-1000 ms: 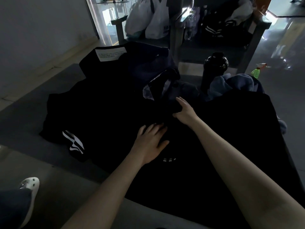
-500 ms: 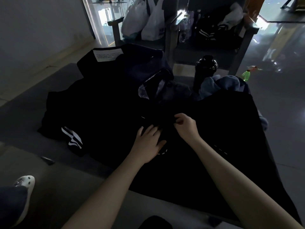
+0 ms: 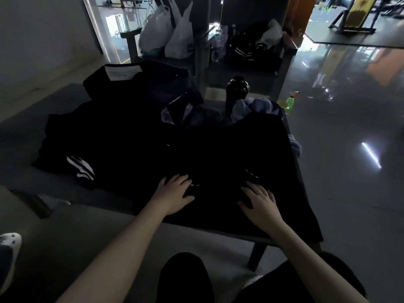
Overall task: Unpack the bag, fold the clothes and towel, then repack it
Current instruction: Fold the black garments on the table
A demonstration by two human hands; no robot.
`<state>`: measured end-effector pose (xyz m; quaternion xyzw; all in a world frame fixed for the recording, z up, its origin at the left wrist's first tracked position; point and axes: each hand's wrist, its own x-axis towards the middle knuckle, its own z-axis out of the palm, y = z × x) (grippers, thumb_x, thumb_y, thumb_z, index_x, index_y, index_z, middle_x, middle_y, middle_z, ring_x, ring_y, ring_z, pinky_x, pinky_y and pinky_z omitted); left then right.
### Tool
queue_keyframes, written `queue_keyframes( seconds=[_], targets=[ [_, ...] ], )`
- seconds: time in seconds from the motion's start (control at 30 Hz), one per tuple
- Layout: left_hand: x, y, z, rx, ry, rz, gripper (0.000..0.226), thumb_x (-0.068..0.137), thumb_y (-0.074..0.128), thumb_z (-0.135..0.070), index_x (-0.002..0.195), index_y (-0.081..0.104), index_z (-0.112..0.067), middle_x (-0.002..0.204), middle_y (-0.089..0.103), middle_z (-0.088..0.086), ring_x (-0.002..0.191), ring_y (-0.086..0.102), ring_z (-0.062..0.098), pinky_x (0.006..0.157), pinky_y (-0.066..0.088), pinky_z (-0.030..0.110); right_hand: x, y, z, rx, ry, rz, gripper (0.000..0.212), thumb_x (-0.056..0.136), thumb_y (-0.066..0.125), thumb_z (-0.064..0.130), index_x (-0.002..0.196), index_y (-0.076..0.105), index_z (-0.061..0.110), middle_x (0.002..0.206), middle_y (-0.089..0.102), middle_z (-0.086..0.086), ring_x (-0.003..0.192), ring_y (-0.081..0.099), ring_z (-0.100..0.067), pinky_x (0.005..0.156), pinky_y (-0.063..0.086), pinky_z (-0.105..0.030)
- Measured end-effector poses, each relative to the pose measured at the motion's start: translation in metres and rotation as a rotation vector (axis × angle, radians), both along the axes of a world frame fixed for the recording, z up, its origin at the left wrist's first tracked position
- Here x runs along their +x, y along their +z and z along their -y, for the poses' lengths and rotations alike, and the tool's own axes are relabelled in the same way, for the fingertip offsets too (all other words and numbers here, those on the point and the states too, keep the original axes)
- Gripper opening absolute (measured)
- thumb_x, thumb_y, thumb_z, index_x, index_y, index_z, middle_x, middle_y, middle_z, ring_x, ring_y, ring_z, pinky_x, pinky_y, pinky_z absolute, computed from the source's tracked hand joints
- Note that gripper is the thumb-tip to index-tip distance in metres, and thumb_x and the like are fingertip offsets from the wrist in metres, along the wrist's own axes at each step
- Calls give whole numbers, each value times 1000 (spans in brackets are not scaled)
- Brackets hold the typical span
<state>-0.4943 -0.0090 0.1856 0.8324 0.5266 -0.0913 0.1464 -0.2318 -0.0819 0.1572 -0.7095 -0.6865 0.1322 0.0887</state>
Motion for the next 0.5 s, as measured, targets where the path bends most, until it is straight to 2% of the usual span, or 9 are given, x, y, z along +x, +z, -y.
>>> queue_keyframes(
  seconds=[0.07, 0.2, 0.27, 0.33, 0.4, 0.43, 0.5],
  targets=[
    [-4, 2, 11, -4, -17, -15, 69, 95, 36, -58, 153, 14, -26, 160, 2, -6, 147, 1, 13, 119, -3, 42, 2, -2, 15, 15, -5, 24, 88, 74, 18, 76, 146, 32, 27, 158, 17, 1, 145, 13, -20, 116, 10, -44],
    [-11, -7, 32, -35, -106, -69, 98, 80, 53, -70, 153, 6, -25, 160, -5, -7, 147, -3, 14, 118, -5, 41, 14, -6, 46, -67, -9, 86, 128, 46, 1, 100, 151, 9, 28, 160, -4, -3, 147, -3, -22, 116, 2, -48],
    [-16, -17, 41, -1, -137, -113, 106, 77, 63, -63, 153, -1, -26, 160, -10, -7, 147, -6, 15, 118, -2, 42, 20, -6, 58, -150, 41, 141, 137, 37, -4, 102, 152, -1, 27, 159, -11, -3, 147, -9, -22, 116, -2, -48],
    [-20, -25, 46, 87, -144, -126, 99, 83, 66, -44, 153, -1, -26, 160, -9, -6, 147, -3, 17, 118, 5, 43, 24, -5, 65, -185, 67, 192, 131, 44, 14, 101, 151, -6, 28, 159, -15, -1, 146, -12, -22, 115, -5, -51],
    [-22, -25, 47, 145, -120, -95, 85, 88, 62, -28, 153, 7, -26, 160, 2, -3, 146, 7, 19, 116, 17, 44, 28, -3, 73, -185, 52, 212, 114, 63, 38, 89, 151, -4, 29, 159, -13, 2, 146, -10, -22, 114, -5, -53],
    [-23, -24, 47, 152, -109, -71, 80, 89, 61, -26, 152, 12, -25, 158, 9, -2, 144, 13, 20, 114, 23, 44, 31, -3, 76, -166, 45, 209, 107, 69, 38, 85, 151, -1, 29, 160, -9, 3, 147, -7, -21, 115, -3, -53],
    [-26, -17, 47, 116, -106, -33, 71, 90, 59, -24, 150, 23, -24, 152, 22, 1, 137, 24, 22, 108, 34, 42, 36, -2, 82, -124, 45, 199, 102, 67, 22, 84, 151, 9, 29, 160, 0, 4, 147, 1, -21, 116, 5, -50]
  ],
)
